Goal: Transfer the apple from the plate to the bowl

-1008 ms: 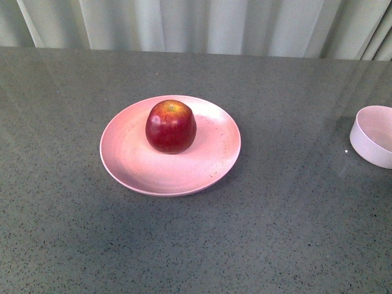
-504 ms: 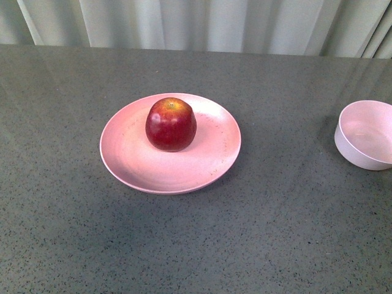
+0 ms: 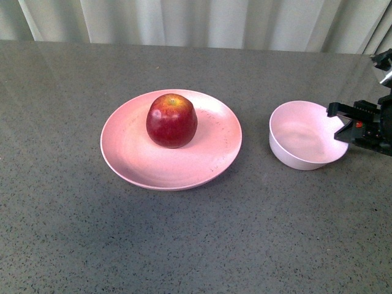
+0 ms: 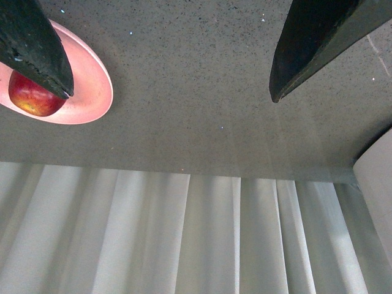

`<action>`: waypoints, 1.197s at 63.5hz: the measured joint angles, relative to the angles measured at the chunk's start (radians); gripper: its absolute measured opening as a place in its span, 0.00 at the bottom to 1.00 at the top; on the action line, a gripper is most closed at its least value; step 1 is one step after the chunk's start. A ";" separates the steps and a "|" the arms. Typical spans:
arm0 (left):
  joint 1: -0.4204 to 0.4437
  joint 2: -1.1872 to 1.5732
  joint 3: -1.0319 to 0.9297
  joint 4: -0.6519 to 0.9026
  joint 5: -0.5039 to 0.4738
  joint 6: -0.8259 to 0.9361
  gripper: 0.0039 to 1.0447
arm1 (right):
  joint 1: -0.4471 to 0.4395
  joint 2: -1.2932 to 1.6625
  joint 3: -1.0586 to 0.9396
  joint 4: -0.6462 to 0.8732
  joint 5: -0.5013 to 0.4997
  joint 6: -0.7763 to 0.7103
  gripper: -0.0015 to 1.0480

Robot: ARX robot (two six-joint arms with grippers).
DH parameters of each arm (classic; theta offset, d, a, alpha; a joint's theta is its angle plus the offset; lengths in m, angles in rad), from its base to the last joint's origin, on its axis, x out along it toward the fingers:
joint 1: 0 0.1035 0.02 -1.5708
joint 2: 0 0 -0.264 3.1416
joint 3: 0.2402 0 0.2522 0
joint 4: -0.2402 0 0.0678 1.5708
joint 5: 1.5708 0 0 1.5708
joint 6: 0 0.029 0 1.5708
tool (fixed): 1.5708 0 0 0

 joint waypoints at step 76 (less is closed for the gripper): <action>0.000 0.000 0.000 0.000 0.000 0.000 0.92 | -0.074 -0.771 -0.612 0.604 0.119 -0.239 0.26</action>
